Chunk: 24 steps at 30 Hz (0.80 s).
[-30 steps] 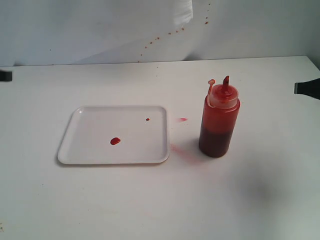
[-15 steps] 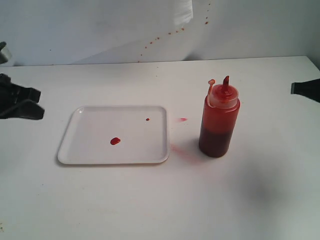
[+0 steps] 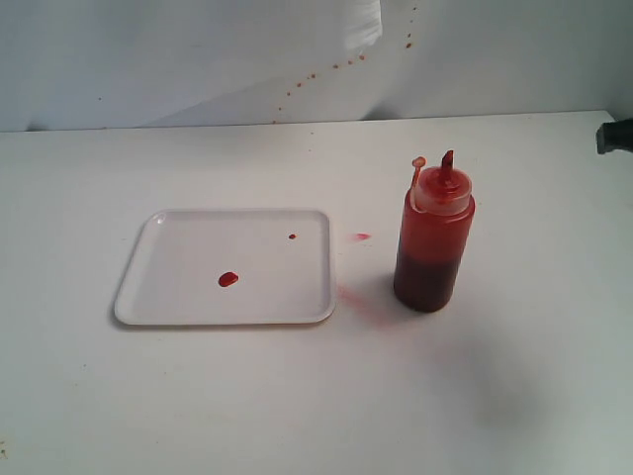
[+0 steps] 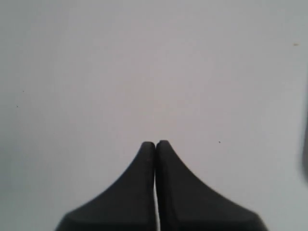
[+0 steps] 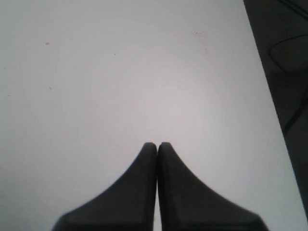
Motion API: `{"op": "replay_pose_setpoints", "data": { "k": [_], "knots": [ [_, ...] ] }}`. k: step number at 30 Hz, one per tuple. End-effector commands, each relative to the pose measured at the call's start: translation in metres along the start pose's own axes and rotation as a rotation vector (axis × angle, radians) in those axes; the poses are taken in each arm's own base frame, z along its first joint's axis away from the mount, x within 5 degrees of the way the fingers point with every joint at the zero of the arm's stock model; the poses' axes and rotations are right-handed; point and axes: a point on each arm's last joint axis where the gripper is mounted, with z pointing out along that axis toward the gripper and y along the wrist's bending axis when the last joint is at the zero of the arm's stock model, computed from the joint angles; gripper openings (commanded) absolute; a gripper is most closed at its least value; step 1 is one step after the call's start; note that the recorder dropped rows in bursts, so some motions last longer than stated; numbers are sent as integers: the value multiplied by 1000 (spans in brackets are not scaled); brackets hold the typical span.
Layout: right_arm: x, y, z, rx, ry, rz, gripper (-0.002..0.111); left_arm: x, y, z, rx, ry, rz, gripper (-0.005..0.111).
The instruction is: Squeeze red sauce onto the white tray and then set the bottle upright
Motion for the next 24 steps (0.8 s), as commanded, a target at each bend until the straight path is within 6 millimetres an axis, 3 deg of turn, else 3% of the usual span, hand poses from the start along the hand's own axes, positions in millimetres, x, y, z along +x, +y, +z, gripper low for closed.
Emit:
{"op": "replay_pose_setpoints", "data": {
  "k": [1, 4, 7, 15, 21, 24],
  "knots": [
    [3, -5, -11, 14, 136, -53, 0, 0, -2, -23, 40, -50, 12, 0],
    [15, -2, -8, -153, 309, -64, 0, 2, -1, -40, 50, -91, -2, 0],
    [18, -7, -7, -301, 367, -11, 0, 4, -1, -58, 62, -133, -17, 0],
    [23, -36, -43, -121, 224, -19, 0, 18, 2, -103, 75, -216, -19, 0],
    [50, -26, -57, -109, 136, -96, 0, 35, 6, -140, 75, -290, 11, 0],
    [63, -21, -75, -110, 76, -149, 0, 50, 8, -162, 73, -330, 7, 0]
  ]
}}
